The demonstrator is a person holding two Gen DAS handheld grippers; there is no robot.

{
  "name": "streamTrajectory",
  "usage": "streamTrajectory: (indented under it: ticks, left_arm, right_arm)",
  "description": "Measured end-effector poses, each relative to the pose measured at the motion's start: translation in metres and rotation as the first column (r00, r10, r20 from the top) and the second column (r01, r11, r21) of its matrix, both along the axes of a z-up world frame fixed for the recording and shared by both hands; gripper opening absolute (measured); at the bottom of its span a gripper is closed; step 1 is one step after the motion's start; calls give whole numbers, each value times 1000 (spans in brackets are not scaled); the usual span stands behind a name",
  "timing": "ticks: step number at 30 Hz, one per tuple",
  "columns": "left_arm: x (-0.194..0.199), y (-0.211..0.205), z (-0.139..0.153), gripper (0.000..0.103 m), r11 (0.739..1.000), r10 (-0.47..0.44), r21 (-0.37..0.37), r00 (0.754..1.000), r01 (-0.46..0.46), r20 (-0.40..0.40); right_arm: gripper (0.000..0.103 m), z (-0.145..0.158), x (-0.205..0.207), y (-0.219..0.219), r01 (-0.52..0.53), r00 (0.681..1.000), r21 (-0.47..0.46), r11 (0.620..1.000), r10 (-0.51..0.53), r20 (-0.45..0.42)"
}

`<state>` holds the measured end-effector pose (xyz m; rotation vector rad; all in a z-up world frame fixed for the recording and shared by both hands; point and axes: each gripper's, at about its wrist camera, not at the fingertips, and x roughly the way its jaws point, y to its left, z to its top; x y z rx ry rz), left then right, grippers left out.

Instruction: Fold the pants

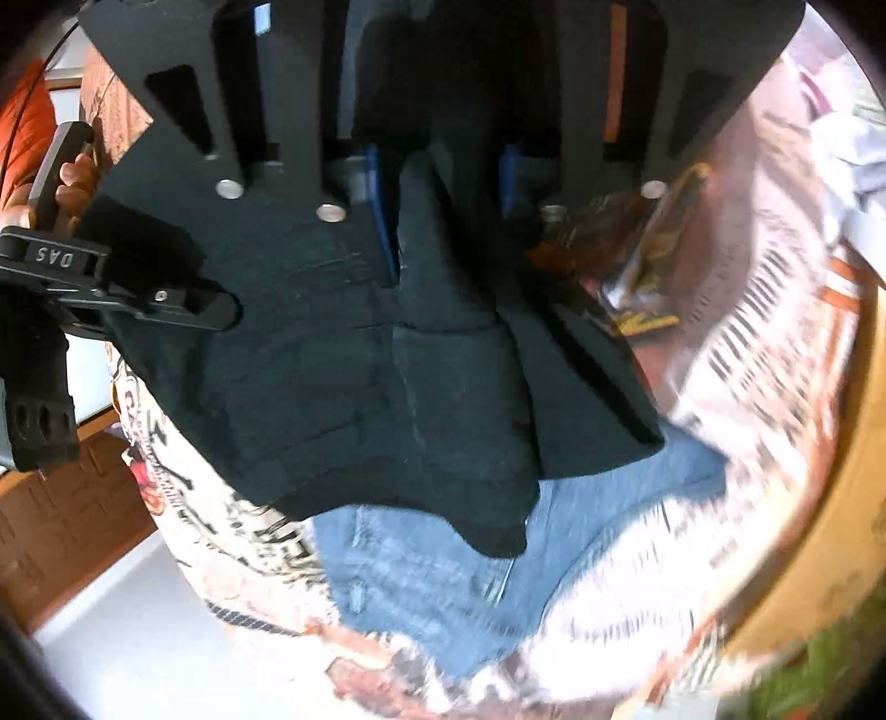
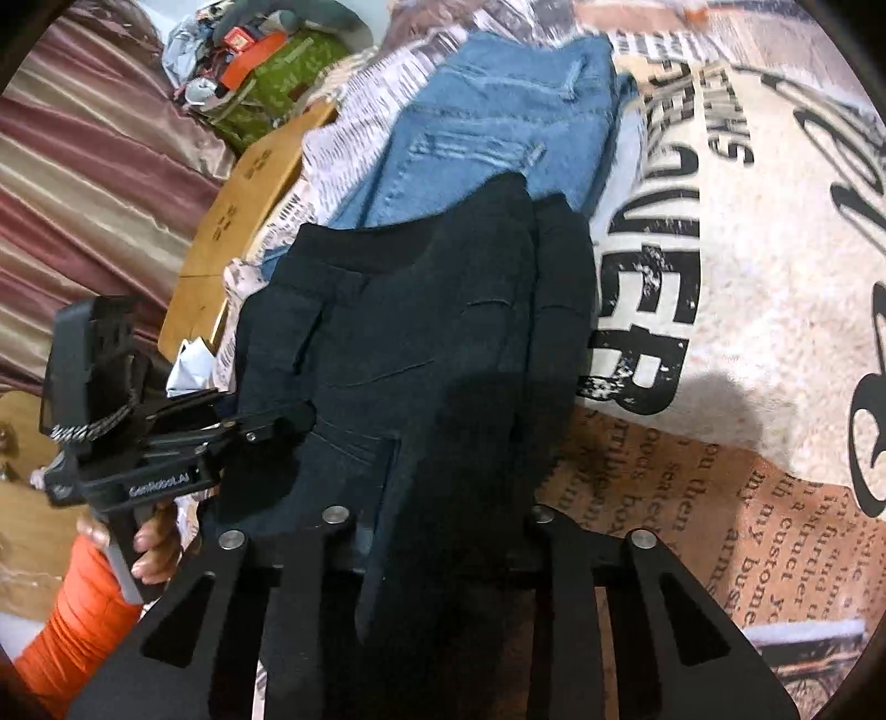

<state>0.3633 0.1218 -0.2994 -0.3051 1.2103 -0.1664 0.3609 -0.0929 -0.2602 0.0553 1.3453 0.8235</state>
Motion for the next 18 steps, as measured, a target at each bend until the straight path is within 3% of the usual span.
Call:
streamTrajectory:
  ticks: [7, 12, 18]
  left_arm:
    - [2, 17, 63, 25, 1000, -11, 24, 991, 8, 131]
    - [25, 20, 99, 25, 995, -26, 100, 974, 4, 225]
    - [74, 24, 111, 25, 985, -36, 171, 961, -12, 273]
  right_arm:
    - [19, 48, -18, 11, -21, 984, 25, 999, 16, 180]
    - [19, 80, -7, 15, 17, 965, 95, 995, -42, 260]
    - [19, 95, 21, 25, 89, 938, 148, 985, -132, 320]
